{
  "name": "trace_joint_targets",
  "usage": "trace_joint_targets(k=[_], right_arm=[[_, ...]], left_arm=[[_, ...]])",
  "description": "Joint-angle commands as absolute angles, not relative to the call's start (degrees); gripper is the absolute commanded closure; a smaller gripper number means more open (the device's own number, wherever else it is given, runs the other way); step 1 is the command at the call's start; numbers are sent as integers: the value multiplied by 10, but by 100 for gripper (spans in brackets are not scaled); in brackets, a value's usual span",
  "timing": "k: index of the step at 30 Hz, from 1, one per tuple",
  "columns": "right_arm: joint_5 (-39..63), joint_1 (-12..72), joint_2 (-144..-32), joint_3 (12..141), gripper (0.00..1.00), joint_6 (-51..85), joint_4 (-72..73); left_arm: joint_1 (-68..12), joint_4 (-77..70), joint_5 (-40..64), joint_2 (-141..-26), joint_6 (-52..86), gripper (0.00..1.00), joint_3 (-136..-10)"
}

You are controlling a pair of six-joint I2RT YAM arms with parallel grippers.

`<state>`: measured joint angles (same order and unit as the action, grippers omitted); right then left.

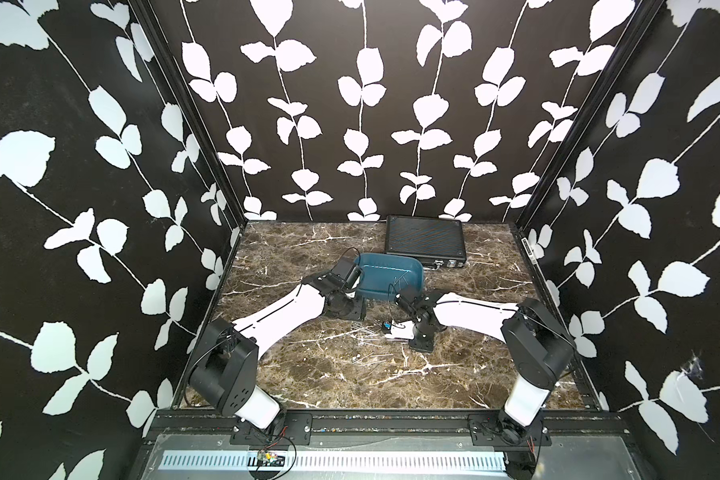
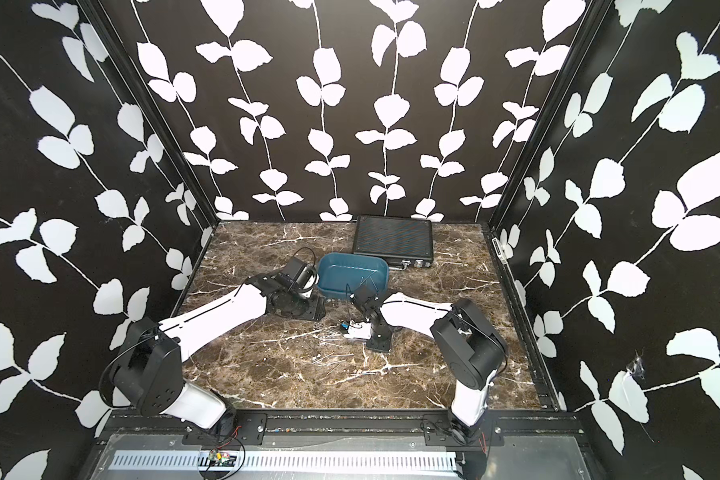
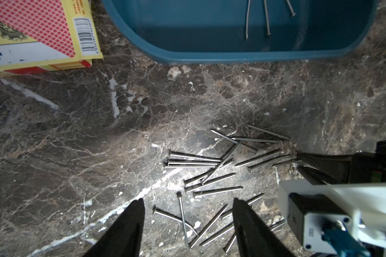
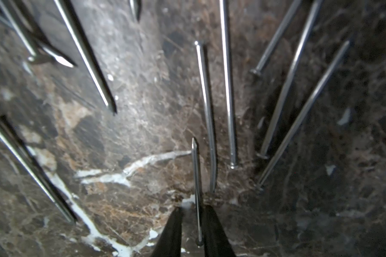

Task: Put the nails on the desktop into the storage box
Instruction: Pick up the nail from the center of the board.

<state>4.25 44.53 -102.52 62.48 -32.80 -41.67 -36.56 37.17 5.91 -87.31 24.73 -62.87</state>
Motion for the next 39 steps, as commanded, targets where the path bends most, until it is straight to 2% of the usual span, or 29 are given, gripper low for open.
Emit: trace_joint_targets(k=[1, 6, 12, 21, 25, 30, 35, 39], right_arm=[[51, 459, -1076, 611, 89, -333, -401], [44, 465, -1071, 612, 100, -334, -407], [40, 463, -1013, 605, 100, -325, -411], [138, 423, -922, 625, 100, -233, -398], [190, 399, -874, 634, 100, -146, -363], [221, 367, -880, 666, 100, 54, -293], [180, 364, -941, 713, 100, 249, -245], [151, 356, -988, 748, 100, 321, -226]], left_arm=[[-362, 391, 53, -864, 238, 35, -645], [-360, 390, 53, -864, 237, 35, -645], [-356, 368, 60, -864, 253, 35, -636], [-341, 336, 72, -855, 280, 35, -638], [-328, 320, 72, -833, 299, 35, -631], [-310, 295, 70, -799, 327, 35, -613], [-304, 297, 67, -788, 331, 36, -612], [-305, 303, 68, -783, 329, 36, -612]])
